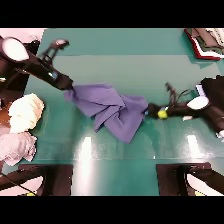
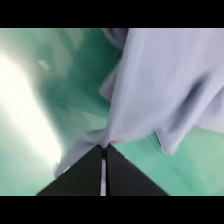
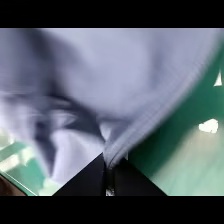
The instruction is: Fold the shirts.
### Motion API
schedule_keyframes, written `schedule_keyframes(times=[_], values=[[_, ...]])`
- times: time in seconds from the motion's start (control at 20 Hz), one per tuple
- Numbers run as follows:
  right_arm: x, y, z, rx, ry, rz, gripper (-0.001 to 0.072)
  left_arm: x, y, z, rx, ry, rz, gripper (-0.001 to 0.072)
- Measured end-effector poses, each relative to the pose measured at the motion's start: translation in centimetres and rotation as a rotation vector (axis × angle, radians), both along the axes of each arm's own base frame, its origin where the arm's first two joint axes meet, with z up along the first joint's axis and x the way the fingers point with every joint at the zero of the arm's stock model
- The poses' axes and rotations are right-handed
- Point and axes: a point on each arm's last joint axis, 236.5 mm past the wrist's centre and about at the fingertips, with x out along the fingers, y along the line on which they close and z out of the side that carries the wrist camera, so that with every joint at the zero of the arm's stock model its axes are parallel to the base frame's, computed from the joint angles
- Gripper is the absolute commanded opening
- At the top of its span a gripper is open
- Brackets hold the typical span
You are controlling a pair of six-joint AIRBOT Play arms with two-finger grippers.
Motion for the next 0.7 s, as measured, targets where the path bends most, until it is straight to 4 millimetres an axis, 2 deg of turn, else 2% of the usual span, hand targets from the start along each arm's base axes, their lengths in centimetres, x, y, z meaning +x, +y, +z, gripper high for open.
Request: schedule_keyframes(times=[0.1,0.15,0.2,0.3,0.4,0.5,0.6,0.7], values=[[3.2,-1.6,7.7,0.012,-0.197,-0.041,0.0019,0.5,0.7,5.7,0.000,-0.153,0.011,0.0024],[4.6,-2.9,12.4,0.010,-0.315,-0.071,0.0019,0.5,0.9,9.2,-0.009,-0.244,0.016,0.0025],[5.4,-4.4,16.8,-0.006,-0.423,-0.099,0.0019,0.2,1.2,12.5,-0.018,-0.327,0.023,0.0024],[5.5,-7.5,25.4,-0.062,-0.626,-0.151,0.0019,-1.2,1.8,19.7,-0.056,-0.504,0.042,0.0025],[3.9,-10.6,33.4,-0.139,-0.804,-0.210,0.0019,-3.8,2.5,26.2,-0.102,-0.669,0.064,0.0025],[1.4,-13.1,39.4,-0.228,-0.934,-0.262,0.0019,-7.2,3.3,32.1,-0.162,-0.838,0.086,0.0024],[-1.0,-14.9,43.7,-0.316,-1.028,-0.317,0.0018,-10.6,3.9,36.5,-0.229,-0.968,0.106,0.0024],[-3.1,-16.2,46.9,-0.401,-1.095,-0.369,0.0018,-14.0,4.5,40.1,-0.297,-1.084,0.119,0.0024]])
